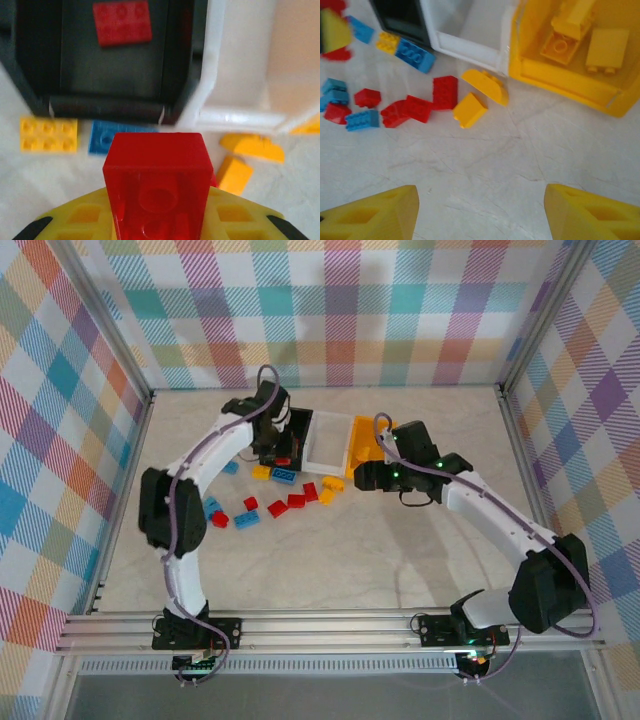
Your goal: Sort the legos into containers by color
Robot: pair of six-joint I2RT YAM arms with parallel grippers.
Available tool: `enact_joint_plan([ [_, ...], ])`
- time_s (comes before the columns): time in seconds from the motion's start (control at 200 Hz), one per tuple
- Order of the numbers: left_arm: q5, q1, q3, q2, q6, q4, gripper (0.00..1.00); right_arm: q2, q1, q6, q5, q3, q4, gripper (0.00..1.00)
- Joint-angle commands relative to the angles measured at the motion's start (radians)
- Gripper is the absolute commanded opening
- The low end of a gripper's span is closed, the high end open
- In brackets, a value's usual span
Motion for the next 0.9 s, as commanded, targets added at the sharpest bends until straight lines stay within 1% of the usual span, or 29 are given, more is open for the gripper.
enact_joint_plan([
  [0.0,-0.022,0.015,0.148,0.12,0.026,-0.065,0.31,-0.025,0.01,-0.041,-0.064,-0.026,0.064,0.68],
  [0.16,-0.057,0.03,0.306,0.258,0.042,-0.096,0.31,-0.03,0.012,-0.081,-0.074,-0.027,0.016,0.69],
  [0.345,-0.06,0.052,0.387,0.351,0.038,-0.11,0.32,-0.015,0.013,-0.112,-0.071,-0.018,-0.03,0.69],
  [0.4,-0.061,0.057,0.402,0.365,0.039,-0.113,0.34,-0.003,0.015,-0.119,-0.074,-0.011,-0.041,0.69],
  [0.48,-0.053,0.061,0.416,0.38,0.038,-0.116,0.4,0.021,0.025,-0.129,-0.062,0.001,-0.067,0.7],
  [0.585,-0.045,0.063,0.428,0.386,0.04,-0.126,0.47,0.072,0.042,-0.138,-0.041,0.032,-0.116,0.71],
  [0.715,-0.023,0.063,0.414,0.362,0.04,-0.13,0.52,0.128,0.072,-0.13,-0.04,0.061,-0.135,0.72],
  [0.81,-0.006,0.063,0.374,0.32,0.037,-0.125,0.57,0.168,0.102,-0.124,-0.044,0.085,-0.131,0.72],
  [0.895,0.009,0.062,0.294,0.251,0.033,-0.106,0.61,0.209,0.145,-0.129,-0.055,0.119,-0.127,0.73],
])
